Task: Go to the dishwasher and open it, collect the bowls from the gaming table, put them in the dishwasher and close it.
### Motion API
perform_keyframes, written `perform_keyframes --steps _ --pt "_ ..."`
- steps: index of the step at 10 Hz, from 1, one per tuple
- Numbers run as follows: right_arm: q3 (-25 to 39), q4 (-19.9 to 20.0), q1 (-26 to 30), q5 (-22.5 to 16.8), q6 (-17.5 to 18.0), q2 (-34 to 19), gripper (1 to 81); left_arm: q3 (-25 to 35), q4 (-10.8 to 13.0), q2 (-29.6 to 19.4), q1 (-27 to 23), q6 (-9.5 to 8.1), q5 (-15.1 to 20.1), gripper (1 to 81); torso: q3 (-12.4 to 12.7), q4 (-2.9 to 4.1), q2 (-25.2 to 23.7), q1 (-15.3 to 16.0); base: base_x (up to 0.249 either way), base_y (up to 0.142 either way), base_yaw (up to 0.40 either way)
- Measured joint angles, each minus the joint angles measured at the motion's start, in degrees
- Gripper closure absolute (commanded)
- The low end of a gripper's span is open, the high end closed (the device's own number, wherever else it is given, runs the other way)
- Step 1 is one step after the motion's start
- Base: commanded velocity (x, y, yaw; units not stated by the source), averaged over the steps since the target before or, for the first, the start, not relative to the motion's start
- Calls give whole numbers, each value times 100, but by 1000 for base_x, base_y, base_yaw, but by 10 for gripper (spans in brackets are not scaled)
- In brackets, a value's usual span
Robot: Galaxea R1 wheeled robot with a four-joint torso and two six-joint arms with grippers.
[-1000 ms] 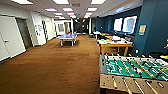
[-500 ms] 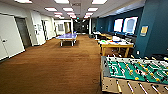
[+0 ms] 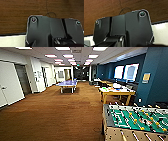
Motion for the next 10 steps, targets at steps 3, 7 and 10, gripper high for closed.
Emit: perform_keyframes --steps 3,7,10 --pt "0 0 0 0 0 5 10 -5 0 -2 -6 -1 -2 10 0 0 0 2 109 96 0" --pt "5 0 -4 -1 0 13 10 -5 0 -7 9 -1 2 10 0 0 0 0 111 74 0" --pt "5 0 -1 -4 0 13 10 -5 0 2 7 -1 0 10 0 0 0 -2 125 68 0"
